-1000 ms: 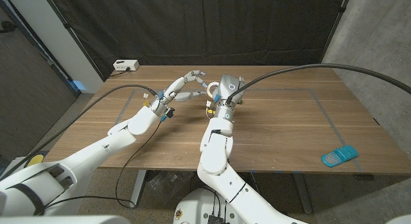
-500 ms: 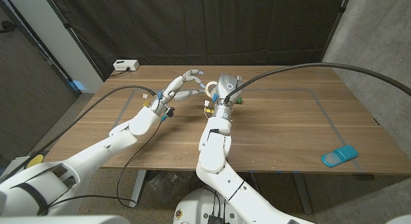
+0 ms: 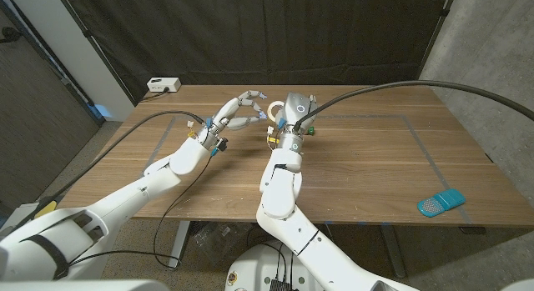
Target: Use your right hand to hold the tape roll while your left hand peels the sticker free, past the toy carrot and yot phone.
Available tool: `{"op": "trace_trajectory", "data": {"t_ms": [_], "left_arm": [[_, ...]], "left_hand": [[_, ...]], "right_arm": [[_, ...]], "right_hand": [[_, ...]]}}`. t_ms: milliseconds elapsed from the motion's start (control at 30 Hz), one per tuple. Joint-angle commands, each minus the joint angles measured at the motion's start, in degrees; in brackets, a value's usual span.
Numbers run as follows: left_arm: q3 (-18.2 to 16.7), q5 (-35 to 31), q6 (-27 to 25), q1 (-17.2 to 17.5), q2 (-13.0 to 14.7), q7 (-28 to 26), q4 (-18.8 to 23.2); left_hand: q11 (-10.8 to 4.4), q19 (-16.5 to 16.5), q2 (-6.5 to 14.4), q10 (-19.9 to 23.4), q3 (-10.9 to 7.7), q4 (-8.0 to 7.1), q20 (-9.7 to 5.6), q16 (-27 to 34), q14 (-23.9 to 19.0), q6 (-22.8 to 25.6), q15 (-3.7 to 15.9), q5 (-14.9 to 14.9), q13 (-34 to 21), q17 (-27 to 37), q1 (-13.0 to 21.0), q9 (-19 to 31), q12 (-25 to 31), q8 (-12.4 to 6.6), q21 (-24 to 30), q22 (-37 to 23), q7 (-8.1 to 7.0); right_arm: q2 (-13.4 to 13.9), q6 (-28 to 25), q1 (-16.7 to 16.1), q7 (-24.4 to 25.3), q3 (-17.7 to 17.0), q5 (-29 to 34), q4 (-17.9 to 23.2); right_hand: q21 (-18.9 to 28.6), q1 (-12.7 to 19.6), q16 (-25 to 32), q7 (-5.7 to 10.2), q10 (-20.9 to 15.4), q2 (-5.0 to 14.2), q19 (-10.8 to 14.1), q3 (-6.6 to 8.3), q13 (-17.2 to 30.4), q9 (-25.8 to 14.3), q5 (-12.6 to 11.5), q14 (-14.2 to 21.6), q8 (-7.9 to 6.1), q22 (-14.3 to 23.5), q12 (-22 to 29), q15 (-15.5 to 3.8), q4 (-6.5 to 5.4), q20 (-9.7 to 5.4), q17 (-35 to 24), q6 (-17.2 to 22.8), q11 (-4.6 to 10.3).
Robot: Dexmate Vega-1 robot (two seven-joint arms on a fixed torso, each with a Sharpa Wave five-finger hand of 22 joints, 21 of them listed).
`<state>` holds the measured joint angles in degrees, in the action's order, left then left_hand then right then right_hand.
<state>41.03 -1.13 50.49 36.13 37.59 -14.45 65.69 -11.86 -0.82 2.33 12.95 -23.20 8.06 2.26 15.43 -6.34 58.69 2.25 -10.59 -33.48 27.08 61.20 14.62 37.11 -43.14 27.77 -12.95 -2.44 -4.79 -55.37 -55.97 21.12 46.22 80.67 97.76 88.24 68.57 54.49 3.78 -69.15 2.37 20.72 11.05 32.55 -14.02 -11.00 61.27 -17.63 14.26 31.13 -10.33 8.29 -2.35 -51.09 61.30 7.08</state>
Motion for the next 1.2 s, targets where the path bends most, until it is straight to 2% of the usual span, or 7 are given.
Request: {"op": "trace_trajectory", "data": {"t_ms": [33, 300, 767, 1200], "left_arm": [[0.53, 0.42, 1.07, 0.0, -0.57, 0.76, -0.38], [0.12, 0.79, 0.73, 1.22, 0.38, -0.04, 1.1], [-2.28, 0.61, -0.25, 3.82, 2.07, -4.38, 3.33], [-4.21, -0.11, -1.03, 5.71, 3.32, -8.15, 5.39]], "left_hand": [[-0.02, 0.27, 0.13, 1.04, -0.33, 0.25, -0.28, -0.33, -0.72, 1.62, 5.59, 0.14, -0.12, -0.18, 0.33, -0.45, 0.72, 0.37, 0.43, 0.04, 0.66], [-0.12, 0.35, 0.04, 1.59, -0.45, 0.28, -0.81, -0.63, -1.01, 1.93, 5.87, 0.24, 0.06, -0.38, 0.44, -1.31, 0.9, 1.01, 0.54, 0.18, 0.42], [-0.04, 0.79, 0.04, 2.47, -0.56, 0.03, -0.54, -0.93, -1.79, 2.39, 5.96, 0.26, 0.68, -0.57, 0.18, -2.45, 1.0, 1.94, 0.82, 0.39, 0.55], [-0.04, 0.99, -0.01, 3.22, -0.69, -0.05, -0.45, -1.2, -2.38, 2.66, 6.11, 0.19, 1.31, -0.72, 0.09, -3.09, 1.04, 2.65, 1.0, 0.55, 0.6]], "right_arm": [[-0.43, -0.89, 1.22, 0.39, -0.75, -1.05, -0.9], [-0.57, -1.36, 1.71, 1.14, -1.27, -1.89, -1.67], [-1.46, -3.74, 2.54, 3.3, -2.21, -3.14, -4.02], [-0.96, -5.86, 2.03, 3.46, -2.04, -2.58, -3.19]], "right_hand": [[0.4, 2.71, 0.12, -0.05, -0.65, 2.54, -0.04, 0.1, 0.09, -0.41, -0.25, 0.25, -0.25, -0.15, -0.27, -2.77, 0.1, -4.46, -0.3, 0.46, 0.1], [0.56, 2.72, 0.09, -0.05, -0.76, 2.51, -0.06, 0.11, 0.18, -0.45, -0.26, 0.26, -0.13, -0.58, -0.51, -2.77, 0.11, -4.43, -0.35, 0.53, 0.12], [0.67, 2.67, 0.08, 0.02, -0.92, 2.51, -0.12, 0.12, 0.28, -0.51, -0.28, 0.31, 0.03, -1.15, -0.87, -2.77, 0.08, -4.49, -0.49, 0.65, 0.21], [0.85, 2.64, -0.03, -0.02, -1.07, 2.56, -0.2, 0.14, 0.55, -0.56, -0.28, 0.29, 0.19, -1.57, -1.16, -2.77, 0.05, -4.57, -0.47, 0.84, 0.22]]}}
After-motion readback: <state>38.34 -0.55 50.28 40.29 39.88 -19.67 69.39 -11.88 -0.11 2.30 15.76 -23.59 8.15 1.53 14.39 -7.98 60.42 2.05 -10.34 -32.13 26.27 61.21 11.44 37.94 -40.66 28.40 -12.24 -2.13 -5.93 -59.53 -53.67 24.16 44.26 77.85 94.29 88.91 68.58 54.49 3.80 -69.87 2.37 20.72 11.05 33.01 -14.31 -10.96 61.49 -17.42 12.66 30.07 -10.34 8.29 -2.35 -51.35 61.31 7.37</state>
